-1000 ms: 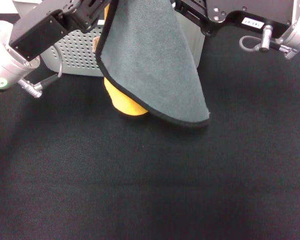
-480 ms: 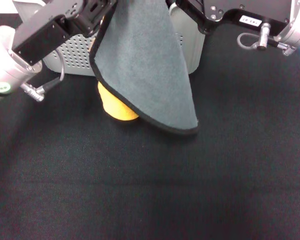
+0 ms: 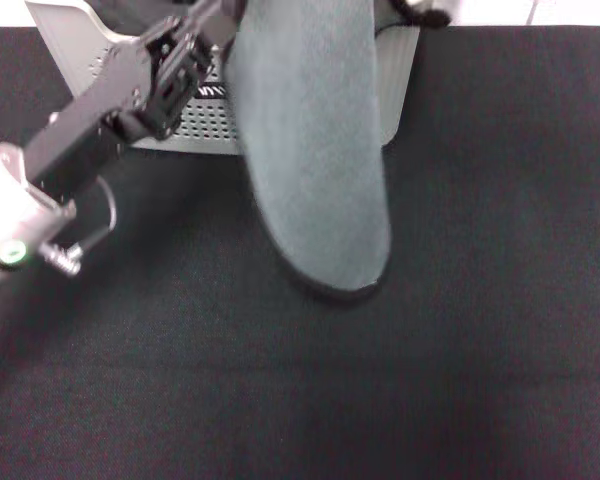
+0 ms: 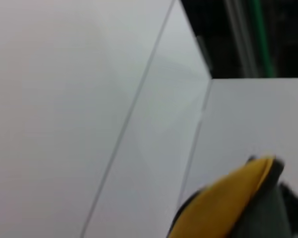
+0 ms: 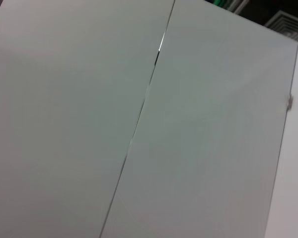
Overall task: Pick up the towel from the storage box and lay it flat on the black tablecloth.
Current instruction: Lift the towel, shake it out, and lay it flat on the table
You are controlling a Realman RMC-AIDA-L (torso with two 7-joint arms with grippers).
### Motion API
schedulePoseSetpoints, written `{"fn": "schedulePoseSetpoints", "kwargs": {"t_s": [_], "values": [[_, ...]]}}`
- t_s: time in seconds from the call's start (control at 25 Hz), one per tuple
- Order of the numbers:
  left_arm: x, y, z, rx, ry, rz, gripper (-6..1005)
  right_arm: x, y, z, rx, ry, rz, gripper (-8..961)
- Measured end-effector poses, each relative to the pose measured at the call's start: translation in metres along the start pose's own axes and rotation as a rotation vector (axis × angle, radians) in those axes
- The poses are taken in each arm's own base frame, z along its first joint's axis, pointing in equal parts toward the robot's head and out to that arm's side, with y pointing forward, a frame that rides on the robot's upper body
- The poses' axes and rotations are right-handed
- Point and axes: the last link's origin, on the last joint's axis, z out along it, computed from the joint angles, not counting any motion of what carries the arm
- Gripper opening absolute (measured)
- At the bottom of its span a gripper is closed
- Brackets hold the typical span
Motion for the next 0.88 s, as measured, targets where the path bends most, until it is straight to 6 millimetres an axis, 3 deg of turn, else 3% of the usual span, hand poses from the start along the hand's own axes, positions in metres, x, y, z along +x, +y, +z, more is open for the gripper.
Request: {"fn": "schedulePoseSetpoints", "kwargs": {"t_s": [0.32,0.88], "values": [[-0.025,0.001,-0.025,0.131,-0.035,0.013,167,-0.037,-0.011,0.008,-0.075,0.105,-0.069,15],[-0.04,-0.005,-0.045,0.247,-0.122,0.077,204,-0.103,-0.027,0.002,-0.1,0.197,-0.175,15]]}}
